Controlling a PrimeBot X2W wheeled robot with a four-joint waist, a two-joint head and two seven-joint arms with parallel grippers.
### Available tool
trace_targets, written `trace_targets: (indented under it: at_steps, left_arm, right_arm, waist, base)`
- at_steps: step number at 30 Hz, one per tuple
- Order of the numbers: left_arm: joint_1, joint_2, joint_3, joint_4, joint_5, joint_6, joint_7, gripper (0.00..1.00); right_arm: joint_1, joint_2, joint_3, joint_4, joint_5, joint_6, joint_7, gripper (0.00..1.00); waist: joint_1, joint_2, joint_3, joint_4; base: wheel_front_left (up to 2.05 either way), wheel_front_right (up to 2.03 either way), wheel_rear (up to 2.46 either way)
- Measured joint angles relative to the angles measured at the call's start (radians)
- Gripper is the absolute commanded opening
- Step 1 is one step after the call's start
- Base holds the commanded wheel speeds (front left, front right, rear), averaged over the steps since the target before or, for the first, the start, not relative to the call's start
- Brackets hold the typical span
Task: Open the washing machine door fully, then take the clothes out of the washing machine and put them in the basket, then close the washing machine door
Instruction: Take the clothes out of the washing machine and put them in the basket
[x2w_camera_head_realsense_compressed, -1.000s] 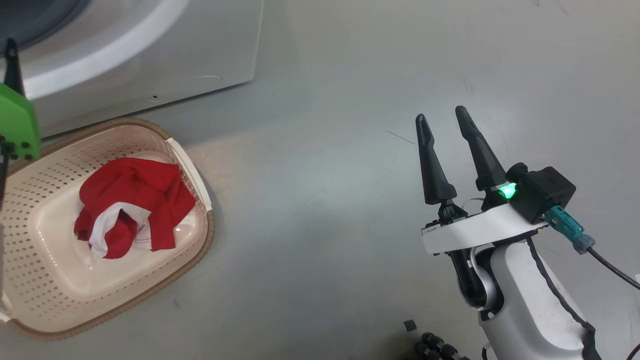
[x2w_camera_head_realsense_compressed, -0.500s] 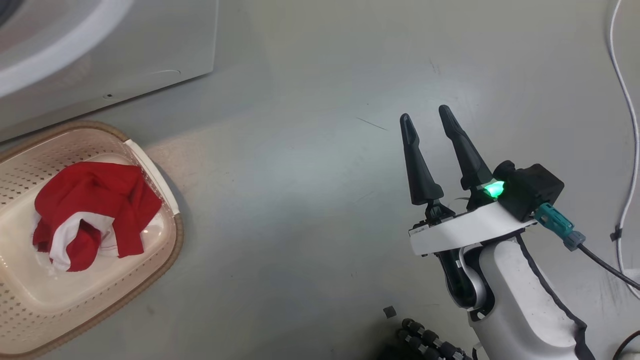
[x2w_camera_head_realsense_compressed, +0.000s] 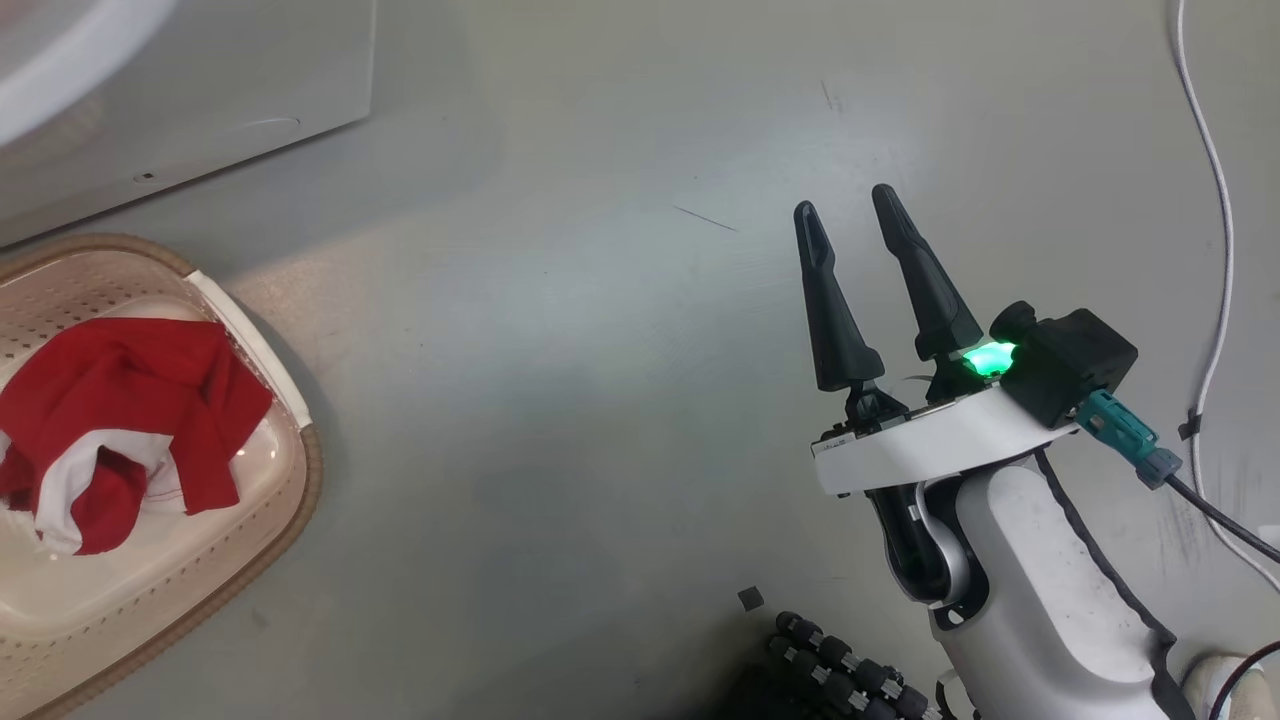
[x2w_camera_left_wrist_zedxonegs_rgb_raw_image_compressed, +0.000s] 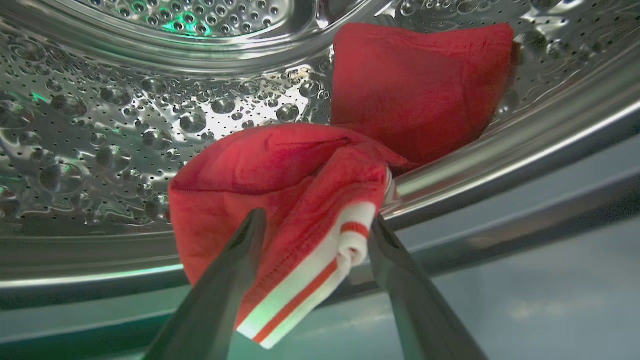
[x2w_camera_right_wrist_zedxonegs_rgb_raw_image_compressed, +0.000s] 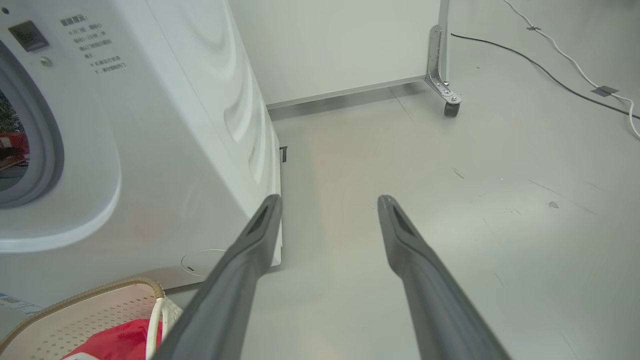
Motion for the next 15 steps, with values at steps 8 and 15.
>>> trace_targets:
  at_steps: [8, 15]
  left_arm:
    - [-0.038, 0.027, -0.007, 0.006, 0.012, -0.007, 0.079, 0.29]
    - [-0.048, 0.027, -0.026, 0.003, 0.03, -0.007, 0.097, 0.0]
  right_arm:
    - [-0.013, 0.0, 0.008, -0.006, 0.007, -0.007, 0.0, 1.0]
    - [-0.02, 0.0, 0.013, -0.004, 0.009, -0.007, 0.0, 1.0]
  waist:
    - [0.0, 0.0, 0.034, -0.022]
    - [0.0, 0.0, 0.044, -0.028]
  base:
    - [0.0, 0.0, 0.0]
    - [0.0, 0.0, 0.0]
